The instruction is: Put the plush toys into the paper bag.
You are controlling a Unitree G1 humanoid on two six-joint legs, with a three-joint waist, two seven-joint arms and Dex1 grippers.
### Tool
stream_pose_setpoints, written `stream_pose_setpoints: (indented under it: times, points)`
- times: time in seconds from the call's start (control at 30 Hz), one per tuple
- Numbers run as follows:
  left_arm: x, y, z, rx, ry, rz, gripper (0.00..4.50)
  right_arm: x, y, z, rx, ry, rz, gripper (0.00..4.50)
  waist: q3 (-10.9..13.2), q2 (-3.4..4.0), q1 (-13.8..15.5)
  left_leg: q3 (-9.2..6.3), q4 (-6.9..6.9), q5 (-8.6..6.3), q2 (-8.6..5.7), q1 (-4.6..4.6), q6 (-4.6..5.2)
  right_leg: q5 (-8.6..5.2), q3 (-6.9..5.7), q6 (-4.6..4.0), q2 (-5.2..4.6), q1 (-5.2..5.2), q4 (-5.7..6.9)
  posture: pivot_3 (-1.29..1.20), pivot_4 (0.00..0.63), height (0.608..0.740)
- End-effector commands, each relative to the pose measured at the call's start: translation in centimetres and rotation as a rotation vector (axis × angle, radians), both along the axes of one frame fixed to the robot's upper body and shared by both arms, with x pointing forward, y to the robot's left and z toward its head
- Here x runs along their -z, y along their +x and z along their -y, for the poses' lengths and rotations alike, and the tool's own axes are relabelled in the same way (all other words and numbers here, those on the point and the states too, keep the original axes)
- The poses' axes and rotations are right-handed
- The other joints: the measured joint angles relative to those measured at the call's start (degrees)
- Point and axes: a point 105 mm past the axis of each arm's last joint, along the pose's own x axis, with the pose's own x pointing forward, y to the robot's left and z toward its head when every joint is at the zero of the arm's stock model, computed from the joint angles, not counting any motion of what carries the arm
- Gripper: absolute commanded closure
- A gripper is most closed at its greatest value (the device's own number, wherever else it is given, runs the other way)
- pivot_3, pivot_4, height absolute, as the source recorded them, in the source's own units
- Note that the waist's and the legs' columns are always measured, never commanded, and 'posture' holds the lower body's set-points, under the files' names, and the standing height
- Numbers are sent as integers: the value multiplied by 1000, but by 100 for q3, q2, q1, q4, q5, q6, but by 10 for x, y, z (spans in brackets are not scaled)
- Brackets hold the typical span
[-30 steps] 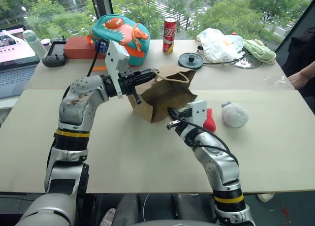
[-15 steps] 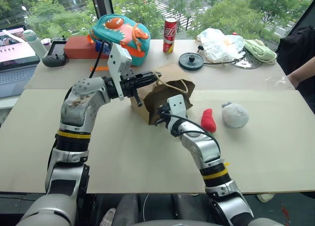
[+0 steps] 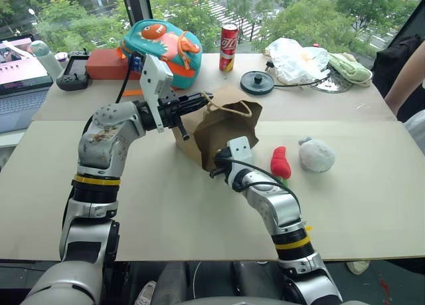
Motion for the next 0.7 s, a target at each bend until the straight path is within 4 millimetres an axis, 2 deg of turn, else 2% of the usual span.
stream_pose_setpoints:
  times: [0.03, 0.13, 0.23, 0.43, 0.6, 0.63, 0.7]
  points:
    - [-10, -5, 1, 12, -4, 60, 4500, -50, -4, -4, -20, 123, 135, 4477, 0, 0, 1, 0, 0, 0, 0, 0, 0, 0, 0, 0, 0, 0, 0, 0, 150, 739]
    - [-8, -6, 1, 13, 1, 56, 4500, -73, -7, 5, 3, 183, 177, 4477, 0, 0, 8, -1, 0, 0, 0, -2, 0, 0, 0, 0, -1, 0, 0, 0, 150, 739]
    - [-7, -6, 1, 15, 1, 53, 4500, -86, -16, 19, 26, 219, 196, 4477, 0, 0, 14, -2, 0, 0, 0, -2, 0, 0, -1, 0, -1, 1, 0, 0, 150, 739]
    - [-7, -7, 1, 16, -3, 47, 4500, -67, -46, 78, 156, 129, 138, 4477, 0, 0, 47, -6, -2, 0, -8, -13, 0, 0, -4, 0, -9, 2, -4, 0, 150, 739]
    - [-4, -7, 1, 20, 0, 41, 4500, -72, -50, 122, 323, 120, 122, 3139, 0, 0, -7, 1, -1, 0, -3, 0, 0, -1, 0, 1, -3, 1, -3, 0, 150, 739]
    - [-4, -7, 1, 21, 1, 41, 4500, -75, -51, 128, 341, 120, 127, 2660, 0, 0, -8, 0, -3, 0, 0, 6, 0, -1, 0, 1, 1, 4, -2, 0, 150, 739]
    - [-3, -7, 2, 24, 0, 40, 4500, -77, -51, 142, 388, 115, 120, 2014, 0, 0, -5, -1, -4, 0, 2, 11, 0, -1, 0, 2, 6, 5, 0, 0, 150, 739]
